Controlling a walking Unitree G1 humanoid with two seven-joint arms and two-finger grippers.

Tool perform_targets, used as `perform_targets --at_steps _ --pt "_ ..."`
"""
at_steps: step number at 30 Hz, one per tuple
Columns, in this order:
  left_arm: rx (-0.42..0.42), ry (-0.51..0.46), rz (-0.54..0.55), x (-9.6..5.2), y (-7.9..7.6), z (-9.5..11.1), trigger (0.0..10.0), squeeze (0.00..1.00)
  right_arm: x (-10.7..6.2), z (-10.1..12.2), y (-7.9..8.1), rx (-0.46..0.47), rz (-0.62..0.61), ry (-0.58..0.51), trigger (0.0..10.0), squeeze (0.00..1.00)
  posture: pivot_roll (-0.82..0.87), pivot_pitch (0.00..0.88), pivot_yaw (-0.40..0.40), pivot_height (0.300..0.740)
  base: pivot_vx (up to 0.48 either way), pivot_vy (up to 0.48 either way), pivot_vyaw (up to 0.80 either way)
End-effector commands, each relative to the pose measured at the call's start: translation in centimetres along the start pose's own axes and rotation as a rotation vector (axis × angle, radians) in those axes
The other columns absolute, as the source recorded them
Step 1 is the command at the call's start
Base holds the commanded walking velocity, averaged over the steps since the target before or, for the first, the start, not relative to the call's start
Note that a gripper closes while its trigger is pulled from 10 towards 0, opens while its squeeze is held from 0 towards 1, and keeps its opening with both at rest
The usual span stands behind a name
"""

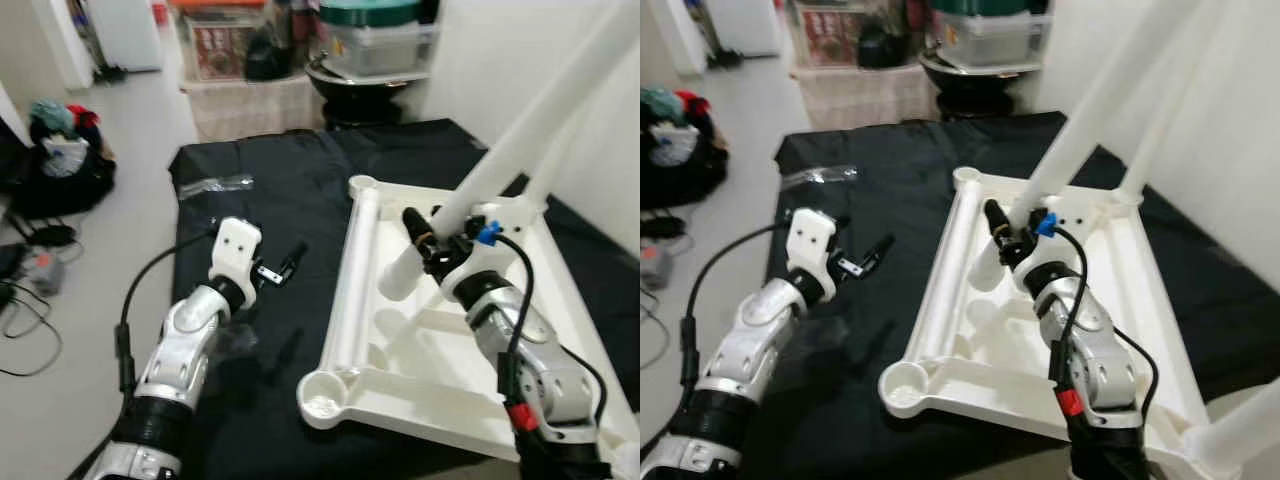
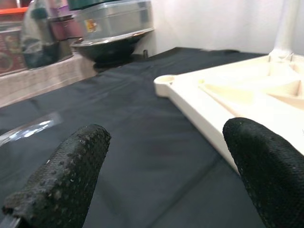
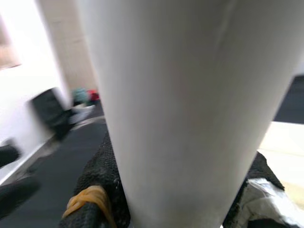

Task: Building children table

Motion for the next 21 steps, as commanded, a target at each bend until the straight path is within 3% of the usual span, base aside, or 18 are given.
perform_targets --at_steps 1,4,9,10,13,21 --pt "-0.004 -0.004 -0.026 -0.3 -0.1 0.0 10.0 0.0 -0.5 0.9 1.1 -0.005 0.087 -0.011 10.0 0.0 0.02 0.0 -0.014 0.74 0.0 0.0 0.0" --pt "0.048 0.046 -0.076 -0.6 -0.6 -1.1 10.0 0.0 -2.0 1.5 3.8 -0.059 0.312 0.004 10.0 0.0 0.01 0.0 -0.009 0.74 0.0 0.0 0.0" --pt "0.079 0.09 -0.034 -0.8 0.3 -2.0 10.0 0.0 -2.7 0.7 4.5 -0.103 0.409 0.067 10.0 0.0 0.02 0.0 -0.011 0.74 0.0 0.0 0.0" --pt "0.085 0.113 -0.008 -1.1 0.9 -2.4 10.0 0.0 -3.5 -0.1 5.0 -0.137 0.5 0.125 10.0 0.0 0.03 0.0 -0.016 0.74 0.0 0.0 0.0" --pt "0.091 0.131 0.01 -1.4 1.3 -2.7 10.0 0.0 -4.5 -0.9 5.6 -0.175 0.597 0.179 10.0 0.0 0.03 0.0 -0.022 0.74 0.0 0.0 0.0" --pt "0.1 0.187 0.055 -2.3 2.6 -3.8 10.0 0.0 -3.5 -2.4 5.7 -0.171 0.632 0.222 10.0 0.0 0.05 0.0 -0.028 0.74 0.0 0.0 0.0"
Point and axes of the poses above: a point about 5 cm out from each wrist's last joint towards the gripper, its own x axis pointing out of the wrist towards the gripper, its own z axis along the axis of the wrist's last joint, y = z × x, the point moved 4 cm from there along x, pointing out of the wrist towards the gripper
